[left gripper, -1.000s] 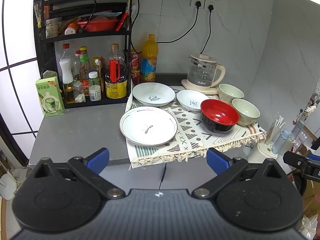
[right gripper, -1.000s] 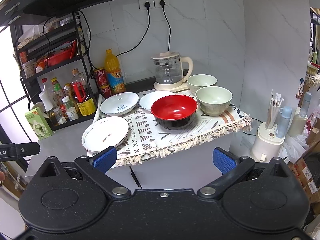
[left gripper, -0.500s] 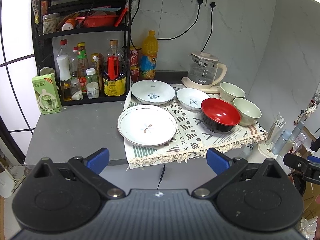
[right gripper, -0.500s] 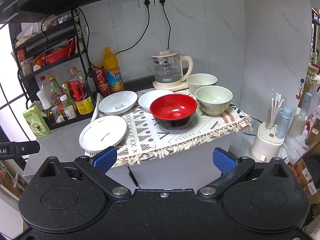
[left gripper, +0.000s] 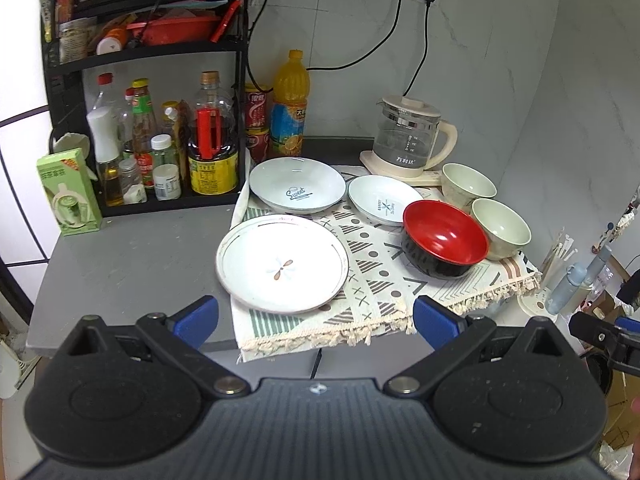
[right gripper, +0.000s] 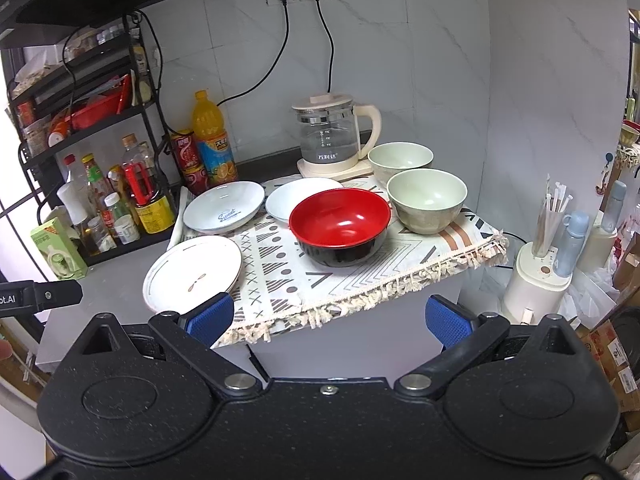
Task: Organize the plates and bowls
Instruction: 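Reach both grippers to the large pale green bowl and close on its rim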
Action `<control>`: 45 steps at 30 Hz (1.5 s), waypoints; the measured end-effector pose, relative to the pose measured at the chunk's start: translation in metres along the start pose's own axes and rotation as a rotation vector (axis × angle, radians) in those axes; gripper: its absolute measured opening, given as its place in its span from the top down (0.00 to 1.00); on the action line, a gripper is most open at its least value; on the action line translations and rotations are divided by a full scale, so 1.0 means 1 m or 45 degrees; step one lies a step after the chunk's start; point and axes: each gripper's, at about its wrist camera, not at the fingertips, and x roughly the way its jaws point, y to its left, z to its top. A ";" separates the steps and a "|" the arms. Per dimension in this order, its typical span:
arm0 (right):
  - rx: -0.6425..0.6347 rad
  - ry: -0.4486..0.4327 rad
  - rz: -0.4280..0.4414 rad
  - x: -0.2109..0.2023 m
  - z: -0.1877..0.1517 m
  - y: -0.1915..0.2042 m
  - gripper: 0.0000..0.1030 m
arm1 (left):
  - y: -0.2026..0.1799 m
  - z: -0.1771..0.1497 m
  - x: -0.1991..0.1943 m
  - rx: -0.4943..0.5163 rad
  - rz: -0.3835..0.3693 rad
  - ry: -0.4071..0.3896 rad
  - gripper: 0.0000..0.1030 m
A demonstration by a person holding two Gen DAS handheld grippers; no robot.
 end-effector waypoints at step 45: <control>0.240 0.107 -0.225 0.194 0.109 -0.077 0.00 | -0.114 0.145 0.253 0.209 -0.269 0.212 0.01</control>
